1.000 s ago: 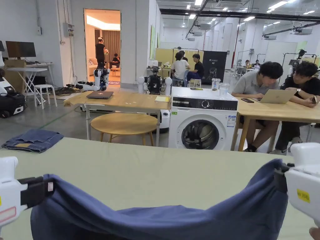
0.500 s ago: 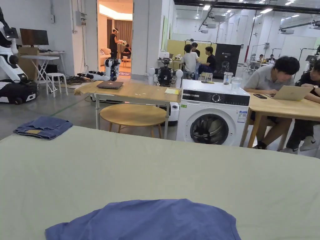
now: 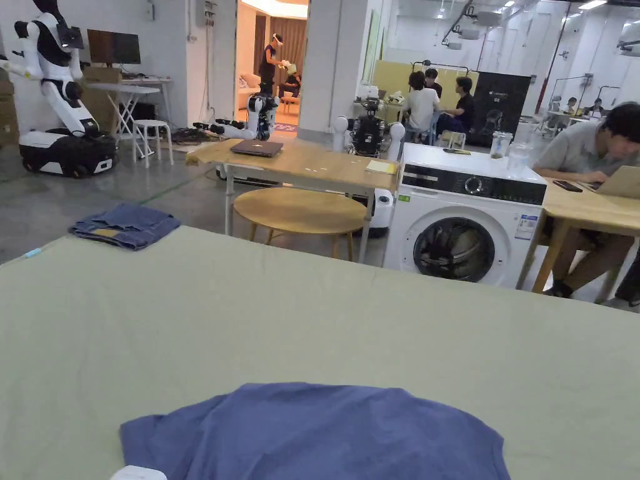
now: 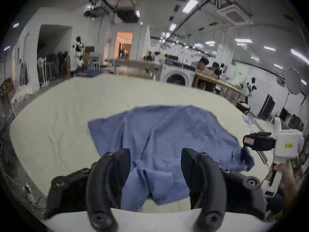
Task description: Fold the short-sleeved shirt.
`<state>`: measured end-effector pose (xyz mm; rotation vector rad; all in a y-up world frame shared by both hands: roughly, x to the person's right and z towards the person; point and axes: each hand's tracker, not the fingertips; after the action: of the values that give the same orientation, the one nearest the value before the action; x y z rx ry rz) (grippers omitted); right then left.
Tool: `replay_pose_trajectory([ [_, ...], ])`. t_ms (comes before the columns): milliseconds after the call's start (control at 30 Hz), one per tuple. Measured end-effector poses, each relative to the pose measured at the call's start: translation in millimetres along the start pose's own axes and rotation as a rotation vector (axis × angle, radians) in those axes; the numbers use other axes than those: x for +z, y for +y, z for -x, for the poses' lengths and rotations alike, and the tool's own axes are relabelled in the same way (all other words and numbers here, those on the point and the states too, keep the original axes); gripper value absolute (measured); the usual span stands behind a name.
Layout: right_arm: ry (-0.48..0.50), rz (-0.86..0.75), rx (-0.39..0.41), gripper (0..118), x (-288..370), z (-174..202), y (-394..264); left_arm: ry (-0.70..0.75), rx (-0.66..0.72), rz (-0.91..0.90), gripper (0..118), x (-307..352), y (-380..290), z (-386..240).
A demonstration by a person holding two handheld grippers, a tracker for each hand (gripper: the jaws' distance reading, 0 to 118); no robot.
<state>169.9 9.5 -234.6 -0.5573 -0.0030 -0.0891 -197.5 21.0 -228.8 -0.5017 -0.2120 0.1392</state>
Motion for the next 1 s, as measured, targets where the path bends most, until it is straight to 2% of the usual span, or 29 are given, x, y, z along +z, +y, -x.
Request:
replay_pose_trajectory([
  [33, 0.002, -0.023, 0.001, 54, 1.4, 6.9, 1.9, 0.007, 0.002, -0.002, 62, 2.0, 0.6, -3.7],
  [67, 0.008, -0.05, 0.0, 34, 1.1, 12.7, 2.4, 0.011, -0.001, 0.005, 58, 2.4, 0.9, -7.7],
  [100, 0.019, -0.078, 0.004, 6, 1.5, 20.0, 4.1, 0.009, -0.015, 0.029, 37, 0.6, 1.2, -10.1],
  [133, 0.024, -0.096, 0.006, 3, 0.6, 27.0, 5.2, -0.003, -0.031, 0.044, 13, -1.6, -1.3, -11.1],
  [167, 0.015, -0.097, 0.013, 0, -0.8, 31.7, 5.4, 0.004, -0.041, 0.061, 0, -4.6, -3.3, -13.2],
  [233, 0.025, -0.102, 0.016, 0, -5.9, 39.4, 7.0, 0.056, -0.068, 0.066, 0, -10.5, -10.9, -17.7],
  [433, 0.051, -0.055, 0.01, 0, -25.0, 47.8, 5.8, 0.07, -0.043, 0.089, 0, -29.5, 1.9, 1.8],
  [533, 0.048, -0.02, 0.014, 0, -34.8, 45.1, 4.4, 0.136, 0.032, 0.108, 0, -66.0, 33.0, 48.4],
  [767, 0.023, 0.047, 0.041, 0, -46.0, 35.1, -3.5, 0.234, 0.215, 0.371, 0, -180.1, 78.7, 173.5],
  [800, 0.021, 0.052, 0.043, 0, -46.8, 33.2, -4.9, 0.232, 0.246, 0.416, 9, -190.2, 81.0, 182.5],
  [833, 0.013, 0.061, 0.045, 0, -47.9, 31.4, -6.3, 0.233, 0.27, 0.458, 30, -201.1, 83.4, 194.3],
  [867, 0.006, 0.071, 0.047, 0, -48.6, 29.8, -6.8, 0.224, 0.318, 0.484, 56, -210.3, 83.3, 203.4],
  [900, 0.002, 0.078, 0.047, 0, -49.7, 28.0, -7.9, 0.223, 0.353, 0.51, 77, -217.5, 81.4, 208.2],
  [1000, -0.017, 0.098, 0.044, 0, -52.6, 22.4, -9.8, 0.234, 0.359, 0.544, 79, -234.6, 74.5, 210.5],
])
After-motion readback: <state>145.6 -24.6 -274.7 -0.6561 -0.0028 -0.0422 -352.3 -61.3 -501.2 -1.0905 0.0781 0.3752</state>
